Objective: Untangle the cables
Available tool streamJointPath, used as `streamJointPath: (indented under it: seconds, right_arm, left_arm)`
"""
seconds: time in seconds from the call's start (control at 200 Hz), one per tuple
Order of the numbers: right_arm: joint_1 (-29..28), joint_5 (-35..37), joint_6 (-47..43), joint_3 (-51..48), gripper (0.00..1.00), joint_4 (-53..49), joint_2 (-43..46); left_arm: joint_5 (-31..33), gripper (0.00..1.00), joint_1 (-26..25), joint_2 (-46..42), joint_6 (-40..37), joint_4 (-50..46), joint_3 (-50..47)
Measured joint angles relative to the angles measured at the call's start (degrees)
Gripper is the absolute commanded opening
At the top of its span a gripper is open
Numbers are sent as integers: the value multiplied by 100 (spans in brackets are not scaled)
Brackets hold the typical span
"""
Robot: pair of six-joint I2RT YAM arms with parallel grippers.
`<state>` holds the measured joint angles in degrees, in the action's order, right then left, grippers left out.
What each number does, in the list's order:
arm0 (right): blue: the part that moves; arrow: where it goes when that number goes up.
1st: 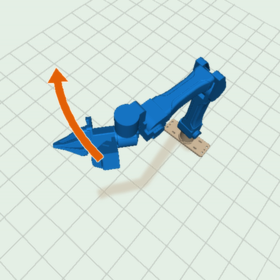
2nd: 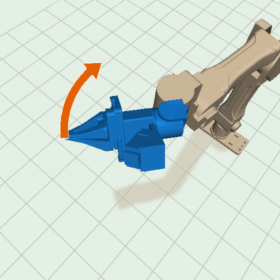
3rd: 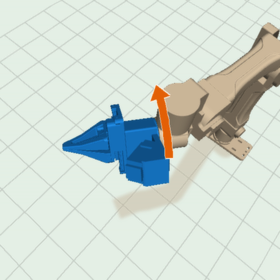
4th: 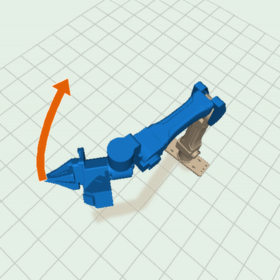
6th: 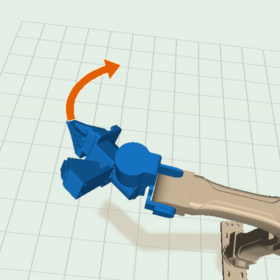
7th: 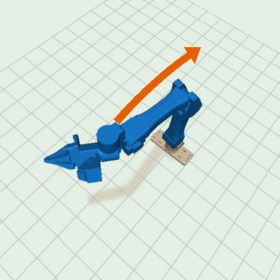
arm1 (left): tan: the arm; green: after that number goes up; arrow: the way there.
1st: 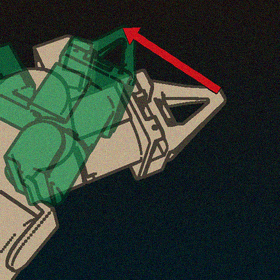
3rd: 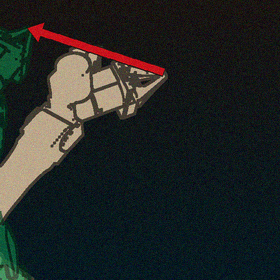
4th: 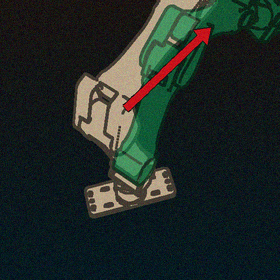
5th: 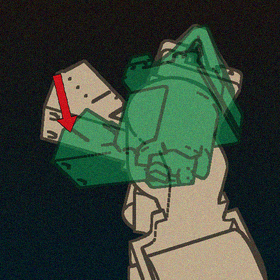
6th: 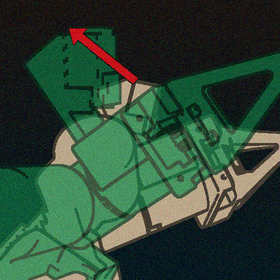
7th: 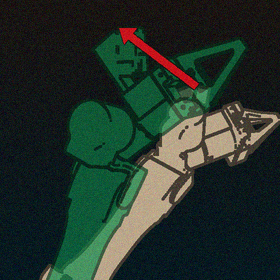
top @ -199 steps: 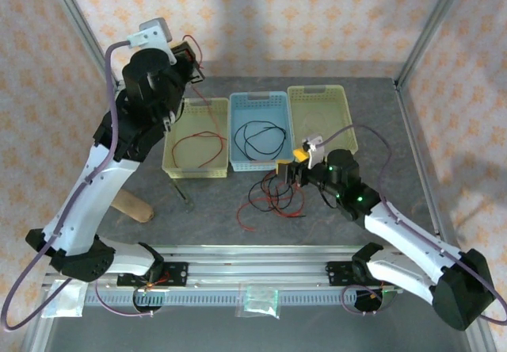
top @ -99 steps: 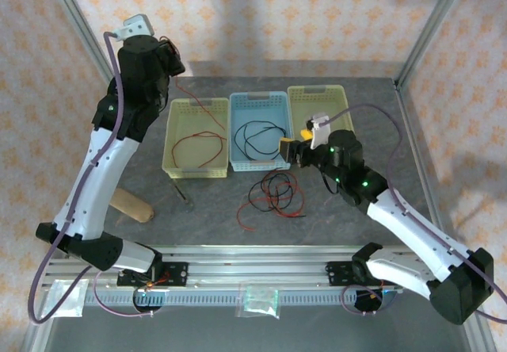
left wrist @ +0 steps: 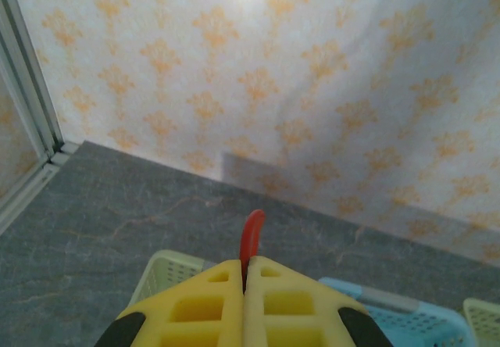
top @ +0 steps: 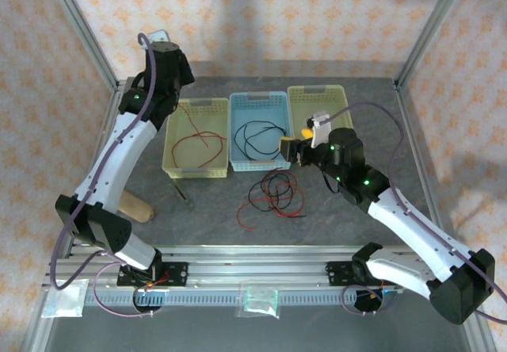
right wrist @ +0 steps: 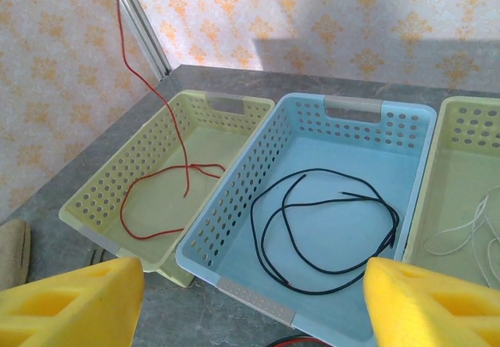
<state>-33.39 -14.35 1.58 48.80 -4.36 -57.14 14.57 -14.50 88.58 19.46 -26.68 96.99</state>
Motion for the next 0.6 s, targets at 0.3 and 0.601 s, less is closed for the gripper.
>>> streamJointPath:
  seconds: [0.3, 0.601]
  right_arm:
    - [0, 26, 83, 2, 74, -4, 98]
    - [0, 85, 136, -4, 75, -13, 107]
  left_arm:
    - [-223, 0, 0, 116, 354, 343, -1071]
    - [-544, 0, 0, 136, 973, 669, -2444]
